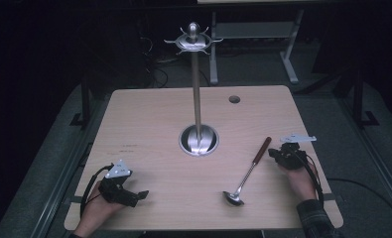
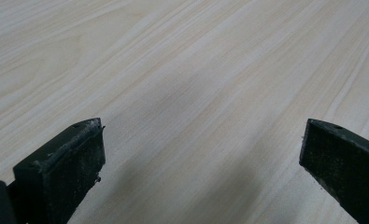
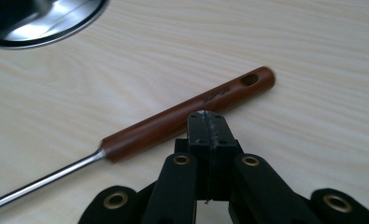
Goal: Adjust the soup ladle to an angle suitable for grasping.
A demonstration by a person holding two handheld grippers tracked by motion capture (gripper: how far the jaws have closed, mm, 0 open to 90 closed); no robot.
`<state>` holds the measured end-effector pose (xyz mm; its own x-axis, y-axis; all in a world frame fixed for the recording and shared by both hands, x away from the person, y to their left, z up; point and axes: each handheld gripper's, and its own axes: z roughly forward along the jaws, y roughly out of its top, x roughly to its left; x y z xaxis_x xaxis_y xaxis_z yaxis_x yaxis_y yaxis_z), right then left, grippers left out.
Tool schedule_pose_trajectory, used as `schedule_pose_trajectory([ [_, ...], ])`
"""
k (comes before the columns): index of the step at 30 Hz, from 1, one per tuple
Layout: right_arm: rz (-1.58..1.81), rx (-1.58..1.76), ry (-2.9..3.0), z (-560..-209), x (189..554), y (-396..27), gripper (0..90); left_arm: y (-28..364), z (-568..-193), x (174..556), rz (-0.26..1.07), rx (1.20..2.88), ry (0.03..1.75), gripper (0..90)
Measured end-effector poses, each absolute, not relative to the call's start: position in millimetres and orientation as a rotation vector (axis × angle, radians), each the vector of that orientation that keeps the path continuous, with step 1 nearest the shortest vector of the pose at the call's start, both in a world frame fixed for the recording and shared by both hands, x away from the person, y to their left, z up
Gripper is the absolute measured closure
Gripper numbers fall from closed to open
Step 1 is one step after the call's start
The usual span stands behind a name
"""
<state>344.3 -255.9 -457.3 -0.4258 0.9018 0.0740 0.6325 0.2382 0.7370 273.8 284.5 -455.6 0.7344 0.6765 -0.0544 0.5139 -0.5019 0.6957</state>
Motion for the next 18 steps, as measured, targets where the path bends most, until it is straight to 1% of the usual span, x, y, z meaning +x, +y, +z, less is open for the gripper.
schedule_pose_trajectory([
  [12, 0.953, 1.428, 2.092, -461.0, 373.4, -260.1, 90.0, 282.9, -456.1, 275.5, 0.282, 2.216, 0.877, 0.0],
  [18, 0.957, 1.499, 2.041, -471.7, 385.9, -266.5, 90.0, 281.0, -455.6, 274.7, 0.279, 2.221, 0.868, 0.0],
])
